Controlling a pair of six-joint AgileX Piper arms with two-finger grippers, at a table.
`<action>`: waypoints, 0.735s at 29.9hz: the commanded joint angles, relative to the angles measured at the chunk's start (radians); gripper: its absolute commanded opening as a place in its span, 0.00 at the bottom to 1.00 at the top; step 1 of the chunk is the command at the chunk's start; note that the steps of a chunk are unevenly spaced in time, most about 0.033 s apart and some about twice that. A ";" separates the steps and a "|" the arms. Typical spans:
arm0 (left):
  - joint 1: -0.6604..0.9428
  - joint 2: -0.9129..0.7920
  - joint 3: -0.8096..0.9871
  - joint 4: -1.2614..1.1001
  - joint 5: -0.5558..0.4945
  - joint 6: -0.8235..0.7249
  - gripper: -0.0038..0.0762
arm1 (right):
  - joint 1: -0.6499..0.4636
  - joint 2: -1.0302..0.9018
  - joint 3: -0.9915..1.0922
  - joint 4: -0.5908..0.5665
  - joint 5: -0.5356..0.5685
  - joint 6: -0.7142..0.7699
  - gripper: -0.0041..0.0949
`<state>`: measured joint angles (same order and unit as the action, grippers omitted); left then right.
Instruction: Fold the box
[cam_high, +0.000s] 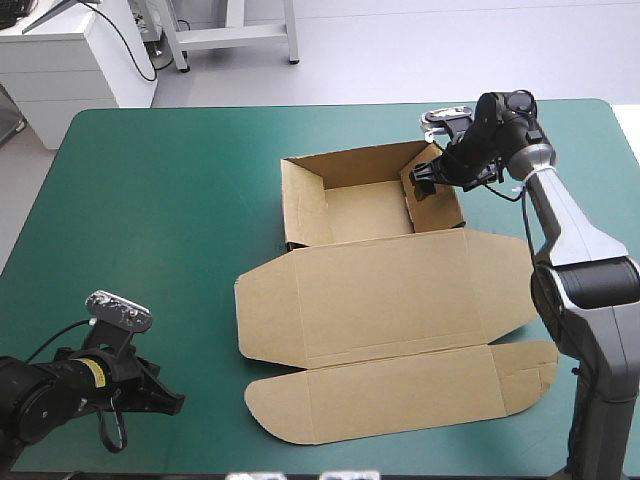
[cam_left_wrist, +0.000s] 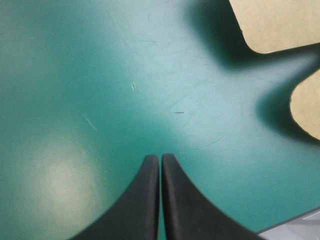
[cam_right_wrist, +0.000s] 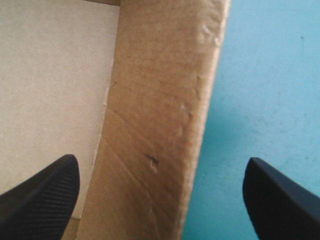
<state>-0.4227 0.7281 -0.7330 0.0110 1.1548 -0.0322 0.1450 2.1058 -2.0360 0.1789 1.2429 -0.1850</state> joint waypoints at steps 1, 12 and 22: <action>-0.002 -0.004 -0.024 0.011 -0.041 -0.027 0.04 | -0.001 -0.031 -0.023 0.014 0.002 0.000 0.67; -0.002 -0.004 -0.024 0.021 -0.041 -0.027 0.04 | -0.001 -0.010 -0.045 -0.011 0.002 -0.011 0.02; -0.002 -0.004 -0.024 0.021 -0.035 -0.027 0.04 | -0.061 -0.012 -0.152 -0.095 0.002 -0.004 0.02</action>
<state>-0.4227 0.7262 -0.7322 0.0309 1.1536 -0.0505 0.1281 2.1620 -2.1268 0.0916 1.2377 -0.1906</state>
